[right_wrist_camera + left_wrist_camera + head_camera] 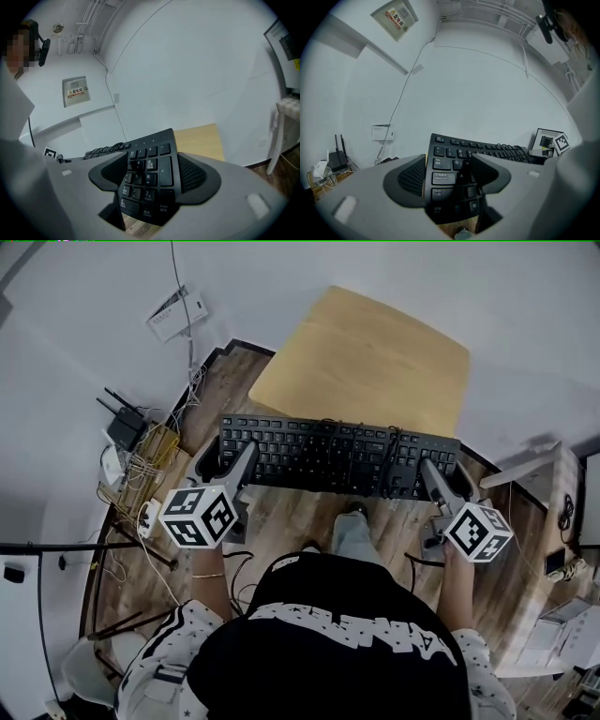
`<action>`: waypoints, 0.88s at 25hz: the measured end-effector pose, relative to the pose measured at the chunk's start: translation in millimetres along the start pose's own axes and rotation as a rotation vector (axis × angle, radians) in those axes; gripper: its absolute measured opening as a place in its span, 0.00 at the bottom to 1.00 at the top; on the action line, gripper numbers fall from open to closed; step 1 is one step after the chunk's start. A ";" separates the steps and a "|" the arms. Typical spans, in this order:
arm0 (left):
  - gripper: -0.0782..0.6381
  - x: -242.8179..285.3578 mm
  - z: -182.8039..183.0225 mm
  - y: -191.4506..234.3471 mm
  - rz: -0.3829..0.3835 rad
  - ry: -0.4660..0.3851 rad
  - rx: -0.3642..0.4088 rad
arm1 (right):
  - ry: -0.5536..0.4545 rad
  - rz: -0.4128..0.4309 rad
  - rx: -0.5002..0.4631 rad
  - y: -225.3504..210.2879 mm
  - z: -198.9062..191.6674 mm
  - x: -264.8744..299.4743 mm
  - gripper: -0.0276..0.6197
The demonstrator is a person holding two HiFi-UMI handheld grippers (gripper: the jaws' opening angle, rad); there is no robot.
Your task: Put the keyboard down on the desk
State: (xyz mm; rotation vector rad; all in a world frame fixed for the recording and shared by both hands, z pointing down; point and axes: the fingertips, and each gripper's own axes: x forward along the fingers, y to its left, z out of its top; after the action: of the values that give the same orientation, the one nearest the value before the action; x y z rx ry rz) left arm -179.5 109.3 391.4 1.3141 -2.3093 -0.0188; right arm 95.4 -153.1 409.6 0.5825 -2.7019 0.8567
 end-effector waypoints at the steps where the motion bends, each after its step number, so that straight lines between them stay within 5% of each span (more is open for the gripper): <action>1: 0.50 0.1 0.5 -0.3 -0.004 -0.001 0.001 | -0.005 -0.001 -0.001 0.5 0.2 -1.2 0.56; 22: 0.51 -12.0 9.8 -5.4 0.025 -0.031 0.010 | -0.030 0.031 -0.014 3.0 7.1 -1.7 0.56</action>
State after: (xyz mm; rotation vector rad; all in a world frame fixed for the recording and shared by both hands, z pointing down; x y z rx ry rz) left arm -174.1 114.0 376.6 1.2986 -2.3540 -0.0200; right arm 94.8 -154.6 401.9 0.5556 -2.7482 0.8434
